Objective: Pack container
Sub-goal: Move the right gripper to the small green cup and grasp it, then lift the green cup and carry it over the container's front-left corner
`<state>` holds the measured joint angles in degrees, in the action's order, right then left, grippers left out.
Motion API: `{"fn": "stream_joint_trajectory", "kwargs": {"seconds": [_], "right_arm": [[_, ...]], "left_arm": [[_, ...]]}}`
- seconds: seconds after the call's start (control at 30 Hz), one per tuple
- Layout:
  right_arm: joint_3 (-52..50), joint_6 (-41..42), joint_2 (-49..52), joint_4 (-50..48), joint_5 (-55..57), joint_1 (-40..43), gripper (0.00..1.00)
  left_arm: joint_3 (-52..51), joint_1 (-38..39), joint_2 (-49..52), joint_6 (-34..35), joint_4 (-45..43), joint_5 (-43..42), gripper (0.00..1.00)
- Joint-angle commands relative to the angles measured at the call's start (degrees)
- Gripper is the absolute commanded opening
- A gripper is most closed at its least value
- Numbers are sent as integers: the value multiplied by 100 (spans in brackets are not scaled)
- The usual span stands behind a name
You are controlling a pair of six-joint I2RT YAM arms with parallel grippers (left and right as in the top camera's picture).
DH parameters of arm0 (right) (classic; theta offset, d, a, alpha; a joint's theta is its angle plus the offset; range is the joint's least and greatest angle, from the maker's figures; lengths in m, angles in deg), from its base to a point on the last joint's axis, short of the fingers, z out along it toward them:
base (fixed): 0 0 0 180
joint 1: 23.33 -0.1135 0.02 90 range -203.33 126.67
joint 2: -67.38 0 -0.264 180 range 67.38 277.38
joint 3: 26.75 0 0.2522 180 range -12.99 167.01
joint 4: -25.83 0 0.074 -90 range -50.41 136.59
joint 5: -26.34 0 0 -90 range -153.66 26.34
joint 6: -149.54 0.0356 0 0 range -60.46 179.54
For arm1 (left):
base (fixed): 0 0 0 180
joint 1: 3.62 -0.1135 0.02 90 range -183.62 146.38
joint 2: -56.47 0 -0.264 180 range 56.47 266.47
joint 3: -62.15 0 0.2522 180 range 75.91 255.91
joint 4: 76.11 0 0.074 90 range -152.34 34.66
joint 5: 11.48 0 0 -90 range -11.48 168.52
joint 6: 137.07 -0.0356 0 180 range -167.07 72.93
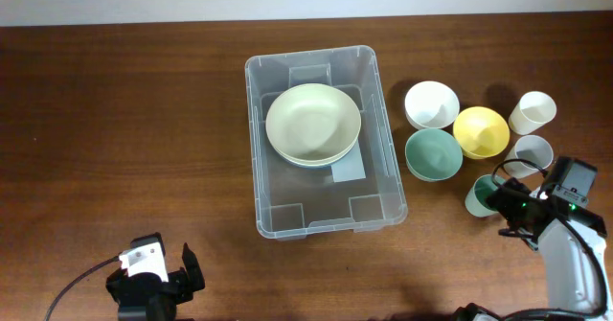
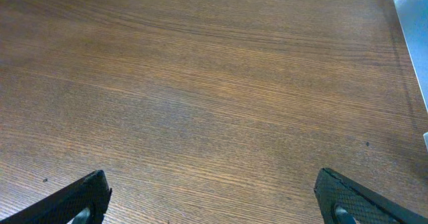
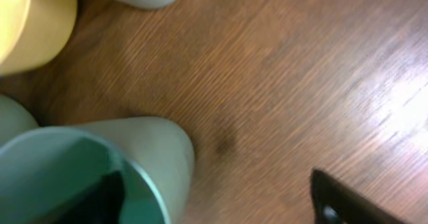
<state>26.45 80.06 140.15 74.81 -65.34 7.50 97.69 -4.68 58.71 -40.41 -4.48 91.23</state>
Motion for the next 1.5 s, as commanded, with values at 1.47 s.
{"fn": "stream_joint_trajectory", "kwargs": {"seconds": [1.47], "right_arm": [[1495,-1285,-1453,-184,-1714,-4288,4]], "left_arm": [[87,-13,-37,11,13,61,100]]}}
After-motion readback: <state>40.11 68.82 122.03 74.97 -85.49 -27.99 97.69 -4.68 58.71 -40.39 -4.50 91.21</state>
